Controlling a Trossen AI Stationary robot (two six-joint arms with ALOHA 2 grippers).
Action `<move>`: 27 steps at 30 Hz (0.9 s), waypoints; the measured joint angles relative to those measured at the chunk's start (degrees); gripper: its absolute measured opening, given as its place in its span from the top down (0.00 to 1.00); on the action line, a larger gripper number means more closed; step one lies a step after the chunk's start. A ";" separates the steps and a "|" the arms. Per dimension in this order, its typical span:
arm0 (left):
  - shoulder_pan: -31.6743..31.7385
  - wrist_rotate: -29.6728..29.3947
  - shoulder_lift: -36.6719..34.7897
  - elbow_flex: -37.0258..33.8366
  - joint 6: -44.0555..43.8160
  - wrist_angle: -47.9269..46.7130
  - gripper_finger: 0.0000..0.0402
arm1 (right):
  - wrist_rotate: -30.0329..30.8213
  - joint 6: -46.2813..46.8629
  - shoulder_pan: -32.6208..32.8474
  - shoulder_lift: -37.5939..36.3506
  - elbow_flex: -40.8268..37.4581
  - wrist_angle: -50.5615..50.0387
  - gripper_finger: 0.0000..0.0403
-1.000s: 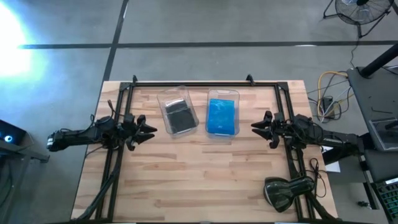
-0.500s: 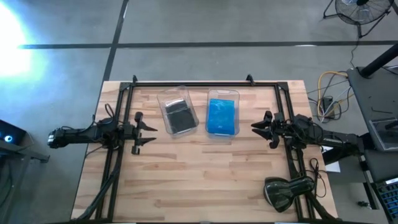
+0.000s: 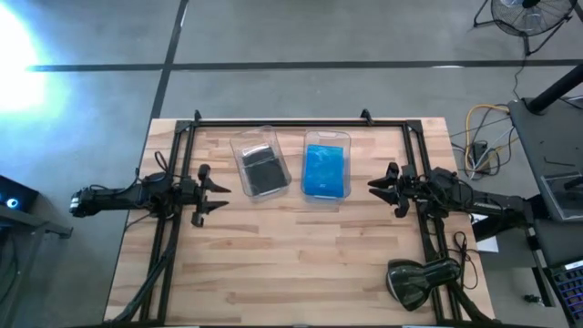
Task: Pick & place jewel cases by type
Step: Return to Home Position
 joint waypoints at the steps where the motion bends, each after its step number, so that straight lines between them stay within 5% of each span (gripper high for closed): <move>1: 0.00 0.00 0.00 0.00 -0.01 0.00 0.63 | 0.00 0.00 0.00 0.00 0.00 0.00 0.68; 18: 0.00 0.00 0.09 0.00 -0.01 0.06 0.63 | 0.00 -0.12 0.00 0.00 0.00 -0.01 0.67; 27: 0.00 0.02 0.13 0.00 -0.01 0.07 0.63 | 3.36 -16.26 4.53 -0.90 0.04 0.07 0.69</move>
